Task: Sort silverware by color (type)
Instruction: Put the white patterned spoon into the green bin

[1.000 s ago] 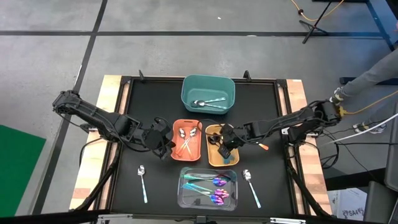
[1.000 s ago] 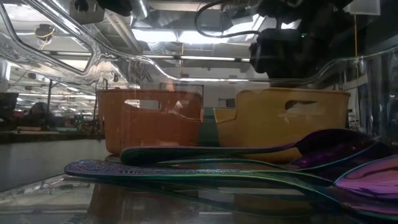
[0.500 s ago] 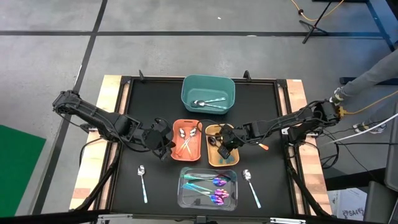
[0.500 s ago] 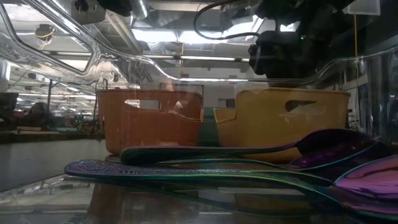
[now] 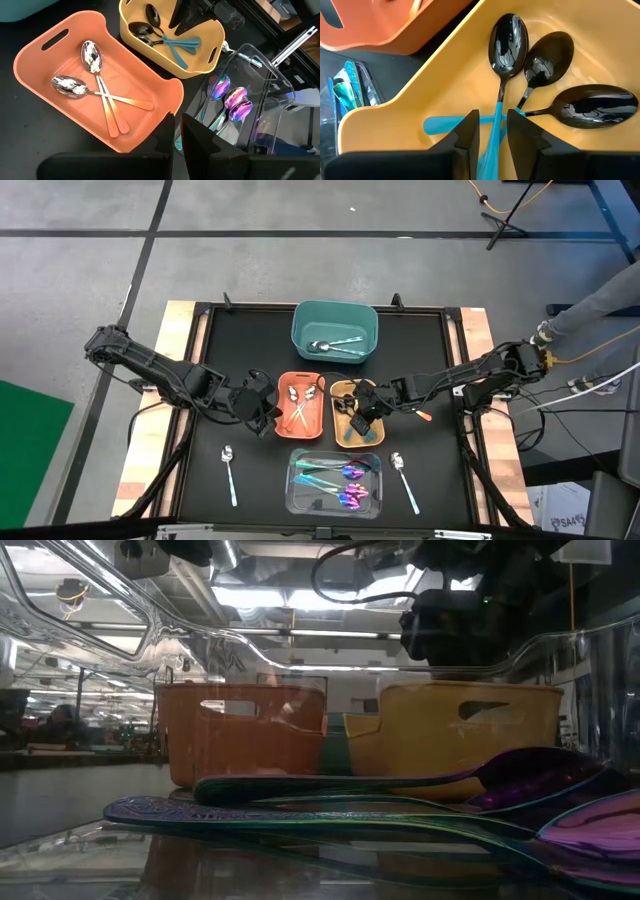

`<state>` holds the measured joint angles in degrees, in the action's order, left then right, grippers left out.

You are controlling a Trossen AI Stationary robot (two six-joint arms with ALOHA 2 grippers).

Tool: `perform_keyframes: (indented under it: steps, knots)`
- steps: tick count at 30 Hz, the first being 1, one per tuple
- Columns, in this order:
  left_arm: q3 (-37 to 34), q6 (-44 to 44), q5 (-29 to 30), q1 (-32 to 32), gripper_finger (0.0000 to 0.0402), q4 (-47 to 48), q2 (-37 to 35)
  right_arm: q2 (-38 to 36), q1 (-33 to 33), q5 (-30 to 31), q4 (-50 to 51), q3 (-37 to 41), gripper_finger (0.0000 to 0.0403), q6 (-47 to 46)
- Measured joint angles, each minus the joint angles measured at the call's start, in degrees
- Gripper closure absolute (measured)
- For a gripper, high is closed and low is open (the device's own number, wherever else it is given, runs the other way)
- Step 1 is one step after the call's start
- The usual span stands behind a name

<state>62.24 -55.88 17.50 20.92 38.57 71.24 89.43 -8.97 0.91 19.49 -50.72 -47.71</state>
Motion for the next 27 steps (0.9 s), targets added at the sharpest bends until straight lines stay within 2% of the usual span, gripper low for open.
perform_keyframes:
  steps: [9, 27]
  knots:
    - [0.0, 0.0, 0.0, 0.0, 0.0376, 0.0, 0.0, 0.0, 0.0, -2.0, 0.0, 0.0, 0.0315, 0.1]
    - [0.0, 0.9, 1.3, 0.0, 0.0376, 0.0, 0.0, -3.3, 0.0, -1.9, 0.4, 0.0, 0.0315, 0.1]
